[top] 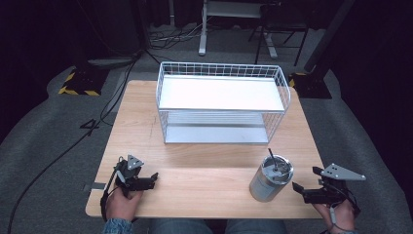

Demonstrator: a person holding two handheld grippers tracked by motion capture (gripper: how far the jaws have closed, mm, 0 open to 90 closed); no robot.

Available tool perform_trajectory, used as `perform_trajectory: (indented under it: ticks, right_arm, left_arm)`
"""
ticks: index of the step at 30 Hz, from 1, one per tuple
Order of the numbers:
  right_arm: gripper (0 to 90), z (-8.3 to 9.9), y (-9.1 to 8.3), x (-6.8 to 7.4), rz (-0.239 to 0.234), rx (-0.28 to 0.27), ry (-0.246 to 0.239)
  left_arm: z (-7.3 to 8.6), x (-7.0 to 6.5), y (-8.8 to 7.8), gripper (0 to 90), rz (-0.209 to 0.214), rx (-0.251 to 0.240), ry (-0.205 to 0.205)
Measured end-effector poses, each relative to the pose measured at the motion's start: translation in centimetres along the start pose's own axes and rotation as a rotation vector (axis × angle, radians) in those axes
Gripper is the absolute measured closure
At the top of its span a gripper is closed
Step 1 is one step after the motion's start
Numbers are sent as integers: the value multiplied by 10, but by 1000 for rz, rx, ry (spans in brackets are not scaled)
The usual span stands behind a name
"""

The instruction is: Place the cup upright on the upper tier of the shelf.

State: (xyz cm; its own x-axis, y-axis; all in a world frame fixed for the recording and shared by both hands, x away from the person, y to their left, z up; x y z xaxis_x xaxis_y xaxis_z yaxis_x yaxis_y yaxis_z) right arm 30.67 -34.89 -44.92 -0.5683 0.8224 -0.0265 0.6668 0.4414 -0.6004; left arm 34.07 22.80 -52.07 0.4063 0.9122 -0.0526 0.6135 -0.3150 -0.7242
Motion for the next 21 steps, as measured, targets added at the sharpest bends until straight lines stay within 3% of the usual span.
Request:
perform_trajectory:
  ticks: [10, 21]
  right_arm:
    - [0, -1, -15, 12, -35, -30, 3]
    - [0, -13, -26, 39, -109, -96, -11]
  left_arm:
    - [0, 0, 0, 102, 0, 0, 1]
    - [0, 0, 0, 102, 0, 0, 0]
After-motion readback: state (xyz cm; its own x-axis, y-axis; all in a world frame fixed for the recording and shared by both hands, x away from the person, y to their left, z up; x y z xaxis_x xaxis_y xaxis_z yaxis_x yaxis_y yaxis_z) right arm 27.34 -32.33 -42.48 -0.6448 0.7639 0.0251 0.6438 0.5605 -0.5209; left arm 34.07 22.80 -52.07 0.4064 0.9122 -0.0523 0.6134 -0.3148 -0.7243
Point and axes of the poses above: each handheld gripper's, and its own axes: y roughly forward along the jaws, z roughly out of its underside, x roughly to its left, the point moved 2 cm from there along y, roughly forward along the jaws, and after that the axes turned 2 degrees about -y, right-handed, at the moved point
